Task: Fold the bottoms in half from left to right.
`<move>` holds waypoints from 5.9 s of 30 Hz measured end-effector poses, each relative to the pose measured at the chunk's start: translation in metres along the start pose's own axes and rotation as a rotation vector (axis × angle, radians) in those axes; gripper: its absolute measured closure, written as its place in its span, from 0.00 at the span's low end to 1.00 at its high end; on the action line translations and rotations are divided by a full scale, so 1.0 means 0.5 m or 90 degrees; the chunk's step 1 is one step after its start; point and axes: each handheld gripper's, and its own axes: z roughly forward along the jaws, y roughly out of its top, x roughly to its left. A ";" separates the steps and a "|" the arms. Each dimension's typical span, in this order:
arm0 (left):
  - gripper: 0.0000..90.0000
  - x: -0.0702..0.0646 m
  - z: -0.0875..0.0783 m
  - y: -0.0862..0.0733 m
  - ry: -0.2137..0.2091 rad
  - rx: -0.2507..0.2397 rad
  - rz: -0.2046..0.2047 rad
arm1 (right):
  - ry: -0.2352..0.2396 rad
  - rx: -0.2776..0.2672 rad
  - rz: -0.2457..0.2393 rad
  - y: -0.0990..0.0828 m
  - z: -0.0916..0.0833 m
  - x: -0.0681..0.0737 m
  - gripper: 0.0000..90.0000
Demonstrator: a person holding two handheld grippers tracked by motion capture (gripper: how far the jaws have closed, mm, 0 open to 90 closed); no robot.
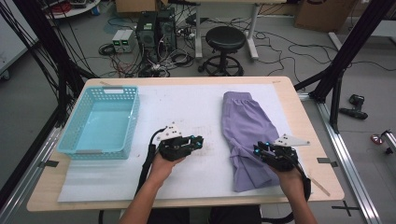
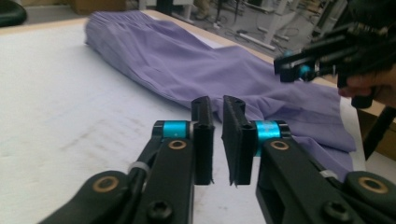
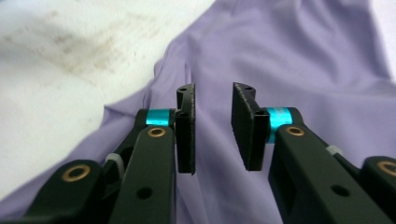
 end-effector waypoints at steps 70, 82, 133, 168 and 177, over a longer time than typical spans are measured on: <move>0.99 -0.019 0.139 -0.003 0.015 0.159 -0.005 | -0.041 -0.032 0.021 -0.034 -0.076 -0.015 0.67; 0.78 0.033 0.060 -0.004 0.092 0.086 -0.038 | 0.005 -0.012 -0.009 -0.024 -0.042 0.023 0.70; 0.63 0.058 -0.070 -0.015 0.120 0.000 -0.048 | -0.094 0.110 0.069 -0.109 -0.089 -0.096 0.82; 0.95 -0.057 0.085 -0.049 -0.001 0.235 -0.030 | -0.047 0.139 0.098 -0.135 -0.109 -0.052 0.99; 0.68 -0.064 0.034 -0.056 -0.009 0.190 -0.021 | -0.028 0.128 0.081 -0.152 -0.144 -0.015 0.84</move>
